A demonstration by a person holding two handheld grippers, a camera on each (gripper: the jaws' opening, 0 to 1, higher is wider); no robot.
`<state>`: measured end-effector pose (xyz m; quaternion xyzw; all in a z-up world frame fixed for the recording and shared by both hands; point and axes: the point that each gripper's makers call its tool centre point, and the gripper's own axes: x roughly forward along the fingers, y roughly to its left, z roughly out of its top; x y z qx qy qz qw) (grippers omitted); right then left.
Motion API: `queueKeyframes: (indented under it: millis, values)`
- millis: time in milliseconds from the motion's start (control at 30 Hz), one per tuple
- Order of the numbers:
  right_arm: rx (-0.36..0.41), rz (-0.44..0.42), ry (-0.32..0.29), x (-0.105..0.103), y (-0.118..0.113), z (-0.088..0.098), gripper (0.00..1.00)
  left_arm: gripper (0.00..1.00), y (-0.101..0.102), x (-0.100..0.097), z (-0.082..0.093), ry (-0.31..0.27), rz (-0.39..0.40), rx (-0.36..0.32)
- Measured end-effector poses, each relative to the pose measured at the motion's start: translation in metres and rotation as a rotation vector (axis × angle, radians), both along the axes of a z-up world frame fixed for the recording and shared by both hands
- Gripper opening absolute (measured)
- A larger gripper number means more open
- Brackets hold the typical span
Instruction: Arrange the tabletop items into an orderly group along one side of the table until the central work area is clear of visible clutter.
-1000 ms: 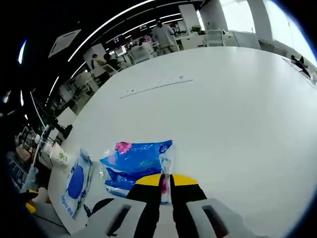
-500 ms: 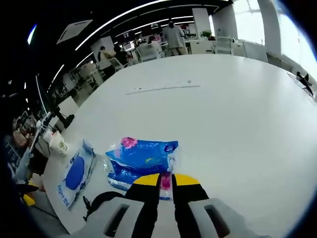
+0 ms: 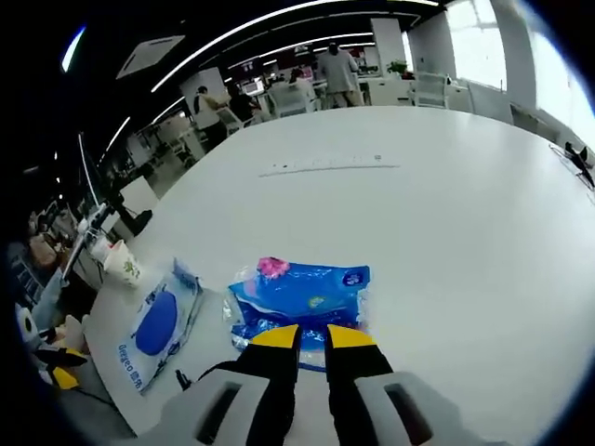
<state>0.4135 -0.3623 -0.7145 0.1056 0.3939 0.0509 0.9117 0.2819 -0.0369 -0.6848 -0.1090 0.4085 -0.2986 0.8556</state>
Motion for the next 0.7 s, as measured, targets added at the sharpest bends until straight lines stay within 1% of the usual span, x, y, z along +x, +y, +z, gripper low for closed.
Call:
queueKeyframes:
  millis: [133, 200, 233, 367, 467, 567, 700]
  values:
    - [0.001, 0.043, 0.011, -0.001, 0.018, -0.003, 0.09, 0.41, -0.004, 0.002, -0.003, 0.021, 0.021, -0.023]
    - [-0.005, 0.085, -0.013, 0.002, 0.030, 0.000, 0.10, 0.41, -0.008, 0.003, -0.004, 0.028, 0.026, -0.030]
    - [-0.015, 0.127, -0.022, 0.003, 0.039, 0.001, 0.10, 0.40, -0.009, 0.004, -0.005, 0.031, 0.026, -0.029]
    - [-0.027, 0.239, -0.033, 0.006, 0.067, 0.002, 0.15, 0.36, -0.015, 0.002, -0.015, 0.037, 0.001, 0.011]
    - [-0.034, 0.309, -0.021, 0.007, 0.083, 0.001, 0.18, 0.34, -0.022, -0.001, -0.022, 0.056, -0.021, 0.008]
    - [-0.038, 0.363, -0.022, 0.010, 0.096, 0.002, 0.19, 0.32, -0.029, -0.004, -0.026, 0.091, -0.014, -0.018]
    - [-0.031, 0.406, -0.015, 0.014, 0.109, 0.001, 0.19, 0.30, -0.039, -0.004, -0.031, 0.095, -0.040, -0.001]
